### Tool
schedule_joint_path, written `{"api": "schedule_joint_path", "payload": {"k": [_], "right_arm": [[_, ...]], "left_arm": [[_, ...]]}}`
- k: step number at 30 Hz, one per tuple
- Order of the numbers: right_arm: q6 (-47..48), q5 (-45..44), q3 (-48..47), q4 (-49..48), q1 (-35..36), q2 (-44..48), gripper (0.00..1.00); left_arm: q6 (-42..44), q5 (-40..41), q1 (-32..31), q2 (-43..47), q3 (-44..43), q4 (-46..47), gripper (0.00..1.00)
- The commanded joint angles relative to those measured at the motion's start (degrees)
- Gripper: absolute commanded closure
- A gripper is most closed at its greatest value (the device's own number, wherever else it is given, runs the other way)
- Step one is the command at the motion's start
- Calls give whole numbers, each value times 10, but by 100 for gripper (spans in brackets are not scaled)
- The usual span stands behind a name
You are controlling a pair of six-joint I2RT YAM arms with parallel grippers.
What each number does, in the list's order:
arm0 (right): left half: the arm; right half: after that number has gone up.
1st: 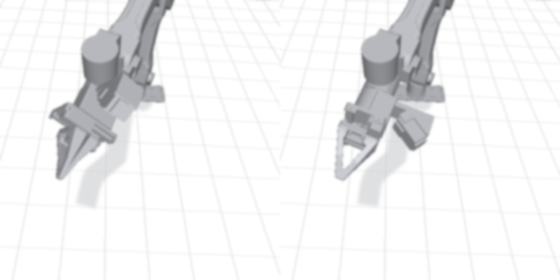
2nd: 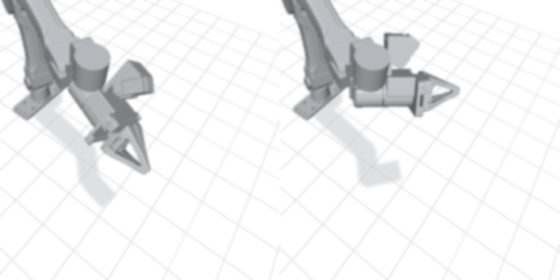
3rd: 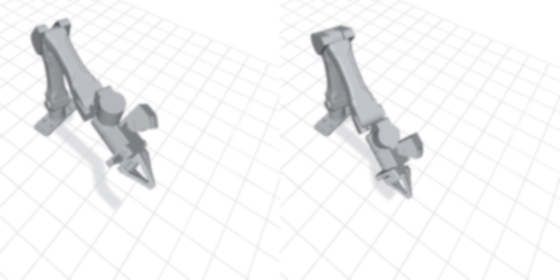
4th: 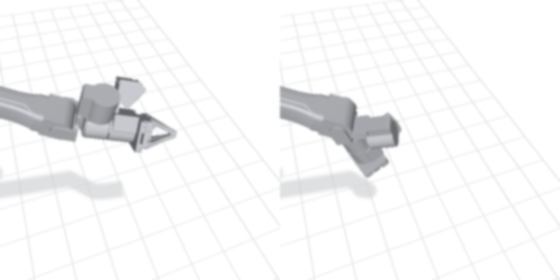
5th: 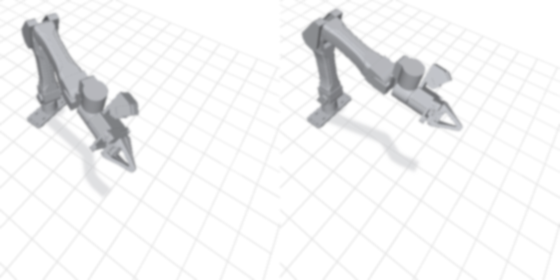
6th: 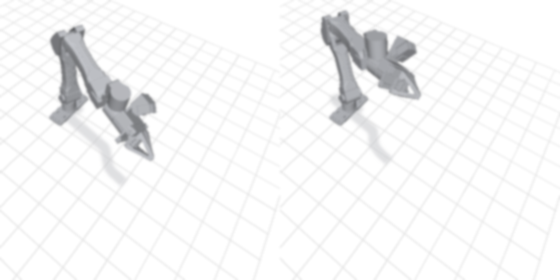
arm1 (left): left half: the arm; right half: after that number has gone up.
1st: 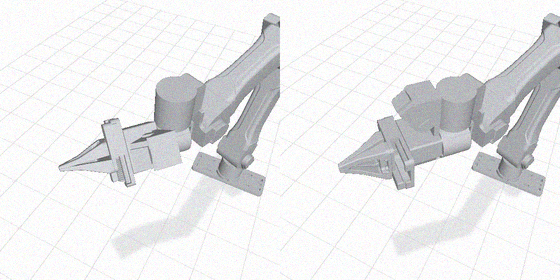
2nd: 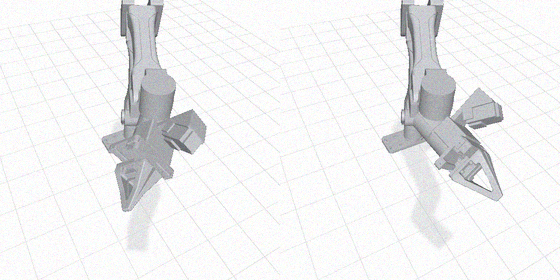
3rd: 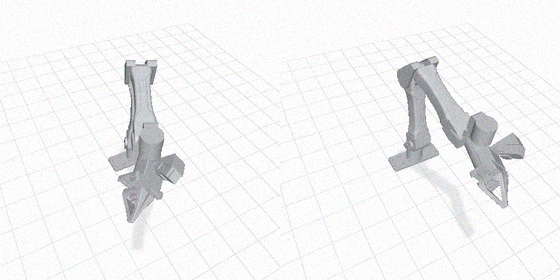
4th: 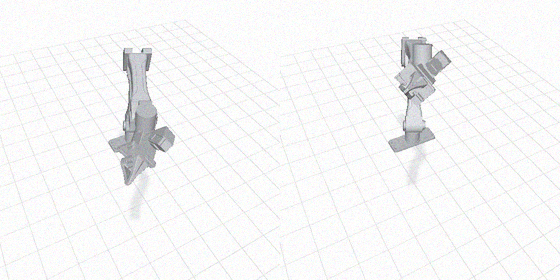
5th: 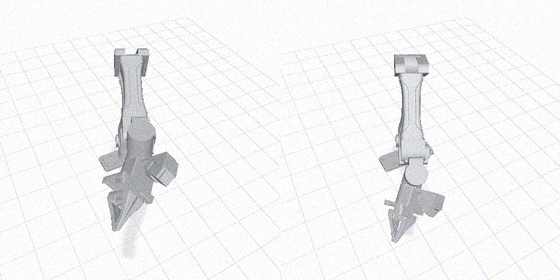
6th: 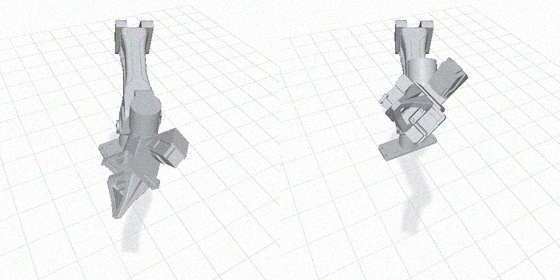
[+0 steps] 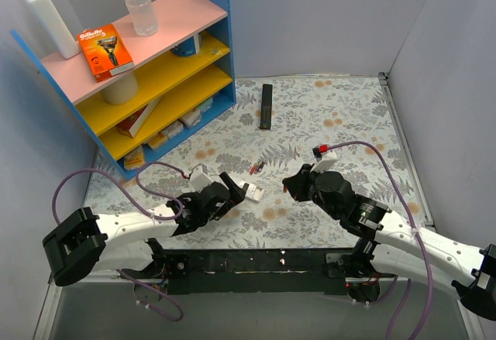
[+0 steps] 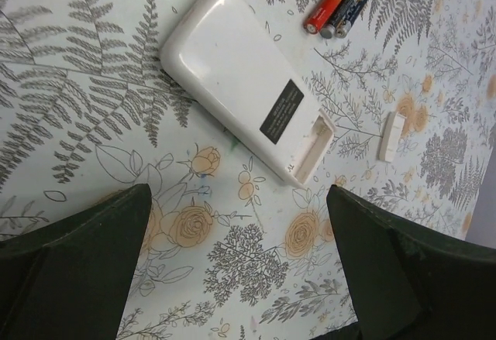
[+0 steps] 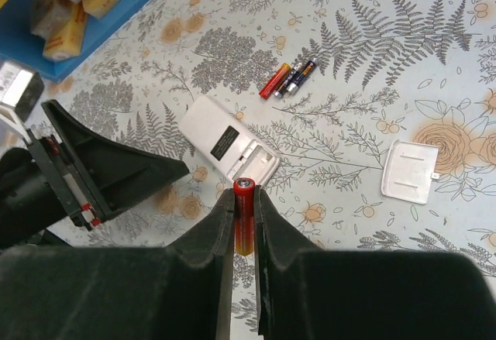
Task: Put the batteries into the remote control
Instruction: Place the remote control at the center of the board, then load the battery into the remote control.
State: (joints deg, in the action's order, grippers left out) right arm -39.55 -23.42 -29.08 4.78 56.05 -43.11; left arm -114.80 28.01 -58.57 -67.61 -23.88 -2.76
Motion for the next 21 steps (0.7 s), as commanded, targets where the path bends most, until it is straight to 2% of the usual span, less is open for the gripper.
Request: {"api": "schedule_joint_path", "payload": {"k": [1,2,5,8,9,10,12,15,21], "right_arm": [[30,11,-9,-23,-5,-9,99],[32,11,-10,-26,-5,-11,99],[35,12,-14,-29,-6,-19,99],[35,13,-19,-30,-9,-23,99],[36,13,-19,-34,-9,-24,99],[35,13,-19,-34,-9,-27,99],[34,11,-25,-33,-9,-30,99],[34,7,-30,-31,-10,-33,99],[33,7,-29,-34,-11,-37,99]], "left_arm": [[128,-79,98,42,-26,-60,2],[156,-137,122,41,-28,-49,2],[269,-189,194,11,-70,-37,2],[343,-262,249,-53,-117,-25,2],[353,-324,261,-71,-128,-18,2],[361,-341,274,-86,-145,-8,2],[383,-384,278,-127,-165,0,2],[399,-407,278,-172,-194,-14,2],[405,-424,278,-183,-187,-14,2]]}}
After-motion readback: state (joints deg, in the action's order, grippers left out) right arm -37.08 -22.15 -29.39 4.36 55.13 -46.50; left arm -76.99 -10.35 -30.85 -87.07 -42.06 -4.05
